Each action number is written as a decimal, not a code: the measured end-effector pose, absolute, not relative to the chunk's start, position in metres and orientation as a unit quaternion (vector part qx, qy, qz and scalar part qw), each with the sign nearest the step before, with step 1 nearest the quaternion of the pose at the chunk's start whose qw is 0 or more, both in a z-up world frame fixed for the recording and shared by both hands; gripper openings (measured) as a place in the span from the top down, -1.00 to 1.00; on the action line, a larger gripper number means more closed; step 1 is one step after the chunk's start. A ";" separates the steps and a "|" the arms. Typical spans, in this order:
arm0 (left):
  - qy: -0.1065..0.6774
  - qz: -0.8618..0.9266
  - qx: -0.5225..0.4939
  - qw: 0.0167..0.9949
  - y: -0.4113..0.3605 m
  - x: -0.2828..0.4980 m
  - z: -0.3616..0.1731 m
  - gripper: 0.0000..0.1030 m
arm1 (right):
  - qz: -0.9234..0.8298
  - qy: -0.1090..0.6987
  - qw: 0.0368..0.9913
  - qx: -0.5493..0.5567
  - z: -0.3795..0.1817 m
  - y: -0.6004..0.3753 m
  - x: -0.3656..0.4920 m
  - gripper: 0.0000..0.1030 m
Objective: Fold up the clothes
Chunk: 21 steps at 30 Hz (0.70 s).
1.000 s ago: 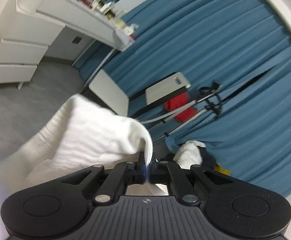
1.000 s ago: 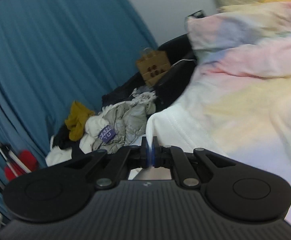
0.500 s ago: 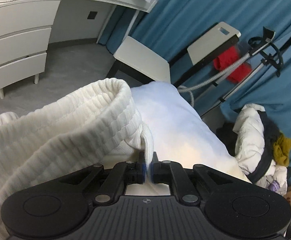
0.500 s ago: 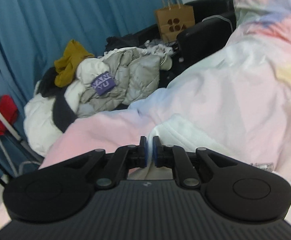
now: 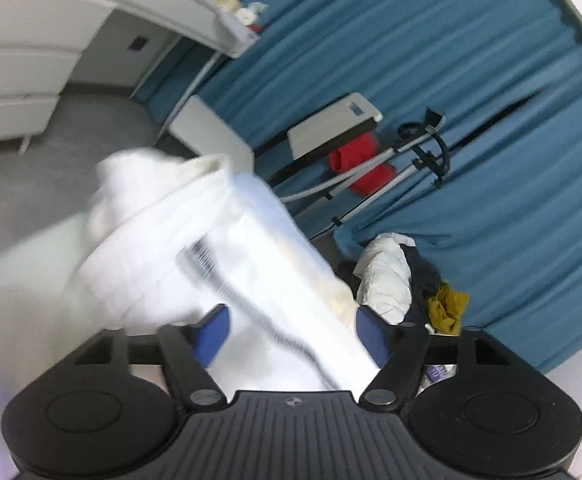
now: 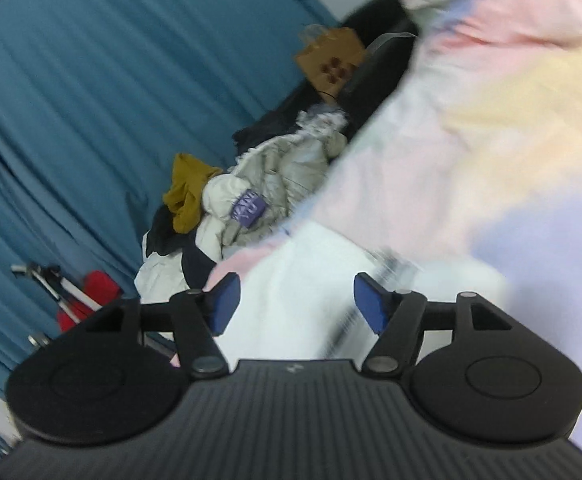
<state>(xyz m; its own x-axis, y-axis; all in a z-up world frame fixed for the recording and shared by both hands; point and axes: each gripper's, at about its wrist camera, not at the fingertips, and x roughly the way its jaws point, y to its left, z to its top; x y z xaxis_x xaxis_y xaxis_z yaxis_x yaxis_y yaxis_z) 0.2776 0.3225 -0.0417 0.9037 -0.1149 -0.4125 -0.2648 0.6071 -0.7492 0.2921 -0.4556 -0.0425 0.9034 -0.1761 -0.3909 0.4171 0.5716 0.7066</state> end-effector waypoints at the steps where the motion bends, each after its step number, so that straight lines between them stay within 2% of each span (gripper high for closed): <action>1: 0.223 0.044 -0.451 0.863 0.324 0.274 -0.047 -0.45 | -0.170 0.140 0.867 0.448 -0.047 -0.455 0.277 -0.32; 6: 0.261 0.048 -0.500 0.824 0.330 0.255 -0.072 -0.47 | -0.131 0.175 0.808 0.548 -0.090 -0.451 0.237 -0.33; 12: 0.291 0.055 -0.547 0.783 0.342 0.258 -0.111 -0.45 | -0.109 0.223 0.770 0.587 -0.137 -0.441 0.256 -0.32; 18: 0.257 0.056 -0.531 0.805 0.348 0.308 -0.130 -0.26 | -0.091 0.180 0.812 0.548 -0.156 -0.446 0.300 -0.25; 20: 0.251 0.062 -0.519 0.815 0.349 0.321 -0.133 -0.14 | -0.100 0.160 0.817 0.545 -0.159 -0.449 0.312 -0.09; 21: 0.248 0.065 -0.514 0.819 0.349 0.327 -0.135 0.03 | -0.107 0.152 0.816 0.547 -0.161 -0.451 0.317 -0.01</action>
